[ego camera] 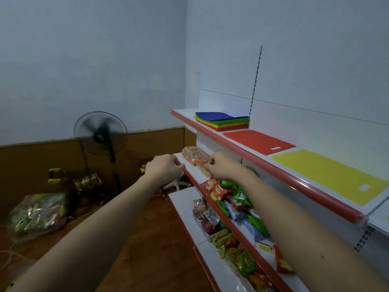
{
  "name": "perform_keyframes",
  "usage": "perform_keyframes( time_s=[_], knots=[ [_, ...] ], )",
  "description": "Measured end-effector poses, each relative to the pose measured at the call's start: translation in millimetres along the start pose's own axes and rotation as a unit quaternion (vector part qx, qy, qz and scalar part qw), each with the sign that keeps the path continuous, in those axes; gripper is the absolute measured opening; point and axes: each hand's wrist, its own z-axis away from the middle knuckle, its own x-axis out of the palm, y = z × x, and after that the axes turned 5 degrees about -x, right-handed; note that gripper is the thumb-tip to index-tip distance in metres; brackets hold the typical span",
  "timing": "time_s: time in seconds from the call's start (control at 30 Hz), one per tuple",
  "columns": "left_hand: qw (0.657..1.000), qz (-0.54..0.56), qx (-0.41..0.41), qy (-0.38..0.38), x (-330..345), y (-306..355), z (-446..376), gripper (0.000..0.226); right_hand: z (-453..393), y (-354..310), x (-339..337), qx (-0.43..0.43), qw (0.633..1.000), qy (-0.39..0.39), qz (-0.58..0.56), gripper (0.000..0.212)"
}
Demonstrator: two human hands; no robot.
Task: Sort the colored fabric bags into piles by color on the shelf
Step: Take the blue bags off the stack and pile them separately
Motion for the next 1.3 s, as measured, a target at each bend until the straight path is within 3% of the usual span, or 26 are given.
perform_keyframes(
  time_s=[0.5,0.77,0.9,1.07,1.3],
  knots=[
    [1.0,0.012,-0.006,0.01,24,-63,-194,0.031,-203,32,42,-0.018,0.999,0.03,0.029,0.033],
    [1.0,-0.003,-0.003,0.012,34,-107,-297,0.036,-316,32,65,-0.024,0.999,0.014,0.043,0.012],
    [1.0,0.006,0.0,0.008,37,-132,-351,0.04,-369,25,78,-0.014,0.999,0.017,0.043,0.025],
    [0.999,0.029,0.029,0.0,42,-158,-428,0.039,-432,14,100,0.022,0.999,0.019,0.02,0.027],
    [0.982,0.113,0.148,-0.03,38,-166,-522,0.033,-500,-1,95,0.073,0.994,0.072,0.025,0.024]
  ],
)
